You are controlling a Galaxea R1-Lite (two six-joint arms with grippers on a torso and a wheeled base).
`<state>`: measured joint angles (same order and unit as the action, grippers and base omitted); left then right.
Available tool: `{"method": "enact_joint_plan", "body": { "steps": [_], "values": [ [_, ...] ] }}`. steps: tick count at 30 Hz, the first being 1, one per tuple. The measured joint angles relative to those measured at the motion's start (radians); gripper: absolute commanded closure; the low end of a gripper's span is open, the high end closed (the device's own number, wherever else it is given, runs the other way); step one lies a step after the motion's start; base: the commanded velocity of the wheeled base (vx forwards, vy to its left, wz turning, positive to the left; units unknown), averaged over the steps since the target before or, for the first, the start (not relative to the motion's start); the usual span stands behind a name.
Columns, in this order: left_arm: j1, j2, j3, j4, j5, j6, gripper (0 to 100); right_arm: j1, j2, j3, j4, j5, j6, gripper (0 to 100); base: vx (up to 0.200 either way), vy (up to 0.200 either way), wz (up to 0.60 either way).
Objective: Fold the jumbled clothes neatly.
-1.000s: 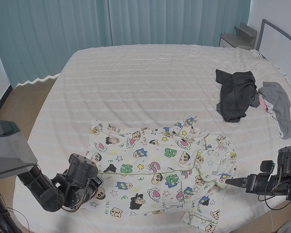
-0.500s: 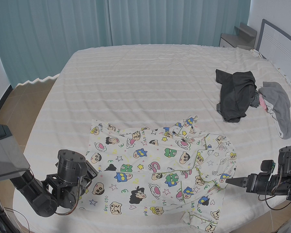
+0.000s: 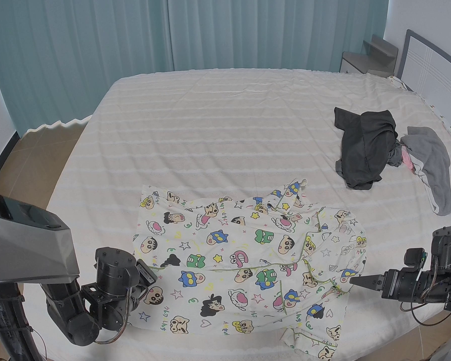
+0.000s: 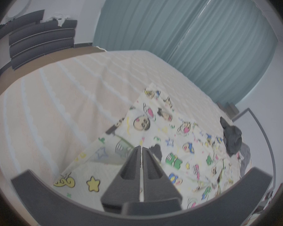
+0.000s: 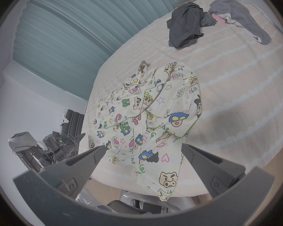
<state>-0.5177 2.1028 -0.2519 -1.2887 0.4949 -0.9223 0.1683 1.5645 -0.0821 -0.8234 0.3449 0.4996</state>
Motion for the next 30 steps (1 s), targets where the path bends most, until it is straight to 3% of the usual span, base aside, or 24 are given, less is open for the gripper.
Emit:
{"method": "enact_joint_plan", "body": {
  "steps": [7,19,20,30],
  "values": [
    [0.064,0.031,0.043,-0.022,-0.143,0.003,100,0.001,-0.001,0.005,-0.002,0.000,-0.003,0,0.000,0.000,0.00],
    [0.118,0.034,0.073,-0.021,-0.287,-0.014,100,0.001,0.000,0.015,-0.016,0.000,-0.004,0,0.000,0.000,0.00],
    [0.124,0.036,0.074,-0.021,-0.296,-0.013,0,0.001,0.000,0.015,-0.015,0.000,-0.004,0,0.000,0.000,0.00],
    [0.142,0.066,0.076,-0.020,-0.334,-0.013,0,0.001,0.001,0.016,-0.016,0.000,-0.004,0,0.000,0.000,0.00]
  ]
}}
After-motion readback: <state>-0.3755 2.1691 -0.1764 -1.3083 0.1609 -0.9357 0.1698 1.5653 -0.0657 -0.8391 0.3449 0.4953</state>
